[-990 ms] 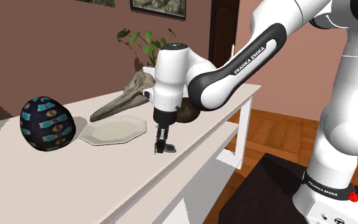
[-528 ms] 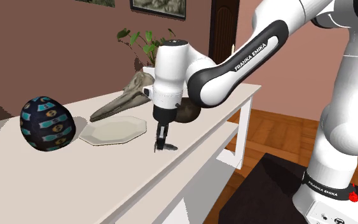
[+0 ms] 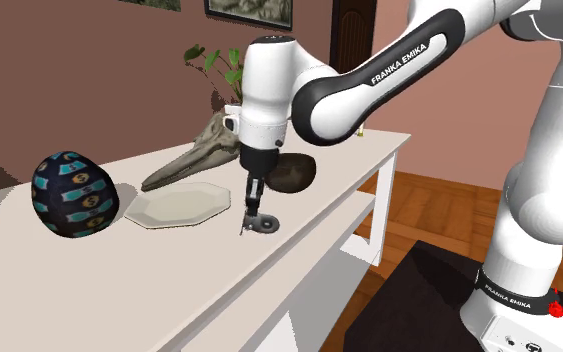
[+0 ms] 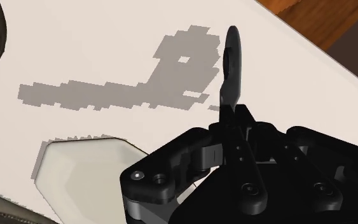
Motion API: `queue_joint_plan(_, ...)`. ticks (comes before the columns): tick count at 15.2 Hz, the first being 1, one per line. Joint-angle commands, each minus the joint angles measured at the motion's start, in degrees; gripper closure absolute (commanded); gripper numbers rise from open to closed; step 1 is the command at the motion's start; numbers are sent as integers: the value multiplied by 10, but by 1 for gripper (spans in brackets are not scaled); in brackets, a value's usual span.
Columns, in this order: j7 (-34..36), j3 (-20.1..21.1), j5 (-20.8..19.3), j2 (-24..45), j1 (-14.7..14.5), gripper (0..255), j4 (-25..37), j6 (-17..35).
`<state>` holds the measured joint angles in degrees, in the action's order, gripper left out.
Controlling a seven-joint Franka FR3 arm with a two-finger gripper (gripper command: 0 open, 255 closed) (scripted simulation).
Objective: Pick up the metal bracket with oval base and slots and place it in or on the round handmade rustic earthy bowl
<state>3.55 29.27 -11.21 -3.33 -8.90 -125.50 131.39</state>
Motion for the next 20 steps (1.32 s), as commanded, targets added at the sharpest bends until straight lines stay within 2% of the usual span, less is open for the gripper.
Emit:
queue_joint_plan(1,-7,-1,8,-9,-1,255,6,-14)
queue_joint_plan(20,-51,-9,46,-51,-3,255,113,-154)
